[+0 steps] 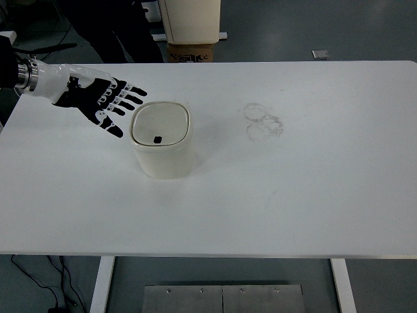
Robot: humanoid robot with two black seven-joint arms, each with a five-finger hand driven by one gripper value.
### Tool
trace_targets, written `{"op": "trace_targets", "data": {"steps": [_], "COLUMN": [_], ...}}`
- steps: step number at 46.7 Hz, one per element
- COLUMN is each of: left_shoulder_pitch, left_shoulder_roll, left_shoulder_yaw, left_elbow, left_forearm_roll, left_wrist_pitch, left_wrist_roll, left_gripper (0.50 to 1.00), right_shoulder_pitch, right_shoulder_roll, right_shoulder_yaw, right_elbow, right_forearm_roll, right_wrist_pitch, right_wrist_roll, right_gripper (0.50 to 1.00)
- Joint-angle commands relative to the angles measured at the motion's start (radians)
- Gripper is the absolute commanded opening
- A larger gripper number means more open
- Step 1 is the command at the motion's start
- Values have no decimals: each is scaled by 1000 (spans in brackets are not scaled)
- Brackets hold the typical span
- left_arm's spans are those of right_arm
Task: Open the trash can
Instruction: 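Reach the left hand over the cream trash can lid, then press the lid button with the left hand fingers to pop it open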
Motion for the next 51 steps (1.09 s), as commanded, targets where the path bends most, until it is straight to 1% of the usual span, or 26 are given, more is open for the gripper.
{"op": "trace_targets", "data": {"steps": [1, 6, 10, 20, 29, 51], "left_shoulder_pitch": [-17, -44, -63, -110, -136, -136], "left_shoulder_roll": [-21, -52, -72, -119, -124, -136], "left_shoulder_yaw": [0, 2, 2, 0, 20, 26], "left_elbow": [0, 0, 0, -4, -56, -79], "left_forearm_roll": [39, 74, 81, 81, 81, 81], "left_wrist_pitch": [-1, -1, -1, -1, -1, -1], "left_wrist_roll": [5, 8, 26, 106, 170, 178], "left_gripper": [1000, 1000, 1000, 1000, 1000, 1000], "right_shoulder_pitch": [0, 0, 0, 0, 0, 0], "right_shoulder_roll": [0, 0, 0, 0, 0, 0], "right_shoulder_yaw": [0, 0, 0, 0, 0, 0], "right_elbow": [0, 0, 0, -2, 0, 0], "right_forearm_roll": [0, 1, 1, 1, 0, 1], "right_wrist_pitch": [0, 0, 0, 0, 0, 0], "right_wrist_roll": [0, 0, 0, 0, 0, 0], "right_gripper": [991, 991, 991, 991, 991, 991]}}
